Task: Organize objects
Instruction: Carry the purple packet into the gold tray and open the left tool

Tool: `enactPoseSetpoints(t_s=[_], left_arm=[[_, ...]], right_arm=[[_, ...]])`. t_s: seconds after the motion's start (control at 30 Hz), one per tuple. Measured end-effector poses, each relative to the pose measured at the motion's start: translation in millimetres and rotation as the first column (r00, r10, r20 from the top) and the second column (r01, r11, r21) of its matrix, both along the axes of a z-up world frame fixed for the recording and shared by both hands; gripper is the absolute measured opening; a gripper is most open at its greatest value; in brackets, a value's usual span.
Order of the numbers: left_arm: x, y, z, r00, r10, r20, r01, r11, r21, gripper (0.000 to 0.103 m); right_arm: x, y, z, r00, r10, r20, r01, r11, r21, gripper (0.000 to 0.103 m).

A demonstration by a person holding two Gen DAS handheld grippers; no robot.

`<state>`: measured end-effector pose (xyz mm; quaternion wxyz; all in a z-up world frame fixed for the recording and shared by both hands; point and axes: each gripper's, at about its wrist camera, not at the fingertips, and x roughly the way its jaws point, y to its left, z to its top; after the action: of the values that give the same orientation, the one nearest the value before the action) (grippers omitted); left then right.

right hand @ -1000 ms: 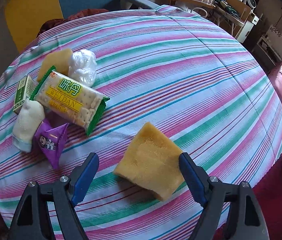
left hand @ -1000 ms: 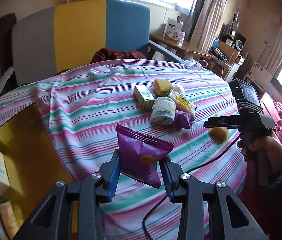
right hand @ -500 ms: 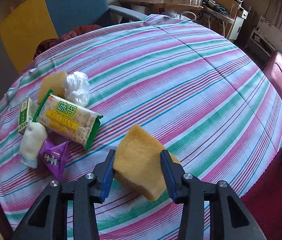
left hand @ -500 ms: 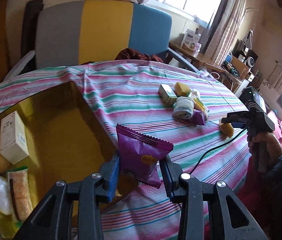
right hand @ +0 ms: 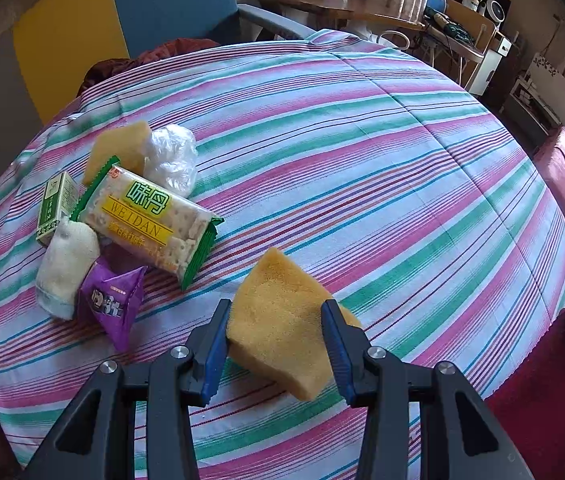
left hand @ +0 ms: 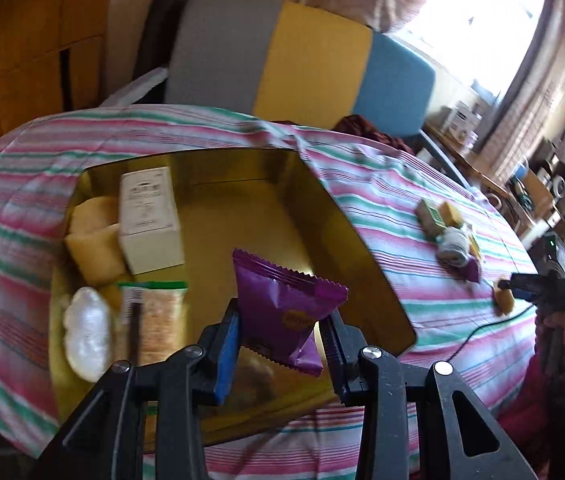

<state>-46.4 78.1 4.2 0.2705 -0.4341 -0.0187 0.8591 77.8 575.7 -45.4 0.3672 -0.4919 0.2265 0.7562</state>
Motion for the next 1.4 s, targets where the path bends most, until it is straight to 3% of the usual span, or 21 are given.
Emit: enactPoseSetpoints(t_s=[0.2,0.43,0.73,1.13,1.4], left_arm=[[-27,-14,2,0.998,0.052,0.025,-0.052,0.999,0.008,0.039],[-78,29,6,0.999,0.001,-0.04,-0.005,0.994,-0.106,0.039],[-156,70,-29,0.999,0.035,0.025,-0.028,0.969,-0.246,0.039],[-187,84,-58,0.993,0.109,0.054,-0.083,0.932,-0.352,0.039],[-190,80,-57,0.991,0.131,0.038,-0.109,0.932,-0.347,0.043]], right_arm=[[-4,-5,-1,0.999,0.02,0.025,-0.02,1.0,0.021,0.045],[-4,-5,-1,0.999,0.023,0.03,-0.023,1.0,0.021,0.045],[-6,-4,0,0.999,0.032,0.031,-0.033,0.999,0.017,0.045],[-9,-6,0,0.998,0.056,0.017,-0.056,0.998,0.004,0.045],[-9,-6,-1,0.998,0.059,0.023,-0.059,0.998,0.004,0.045]])
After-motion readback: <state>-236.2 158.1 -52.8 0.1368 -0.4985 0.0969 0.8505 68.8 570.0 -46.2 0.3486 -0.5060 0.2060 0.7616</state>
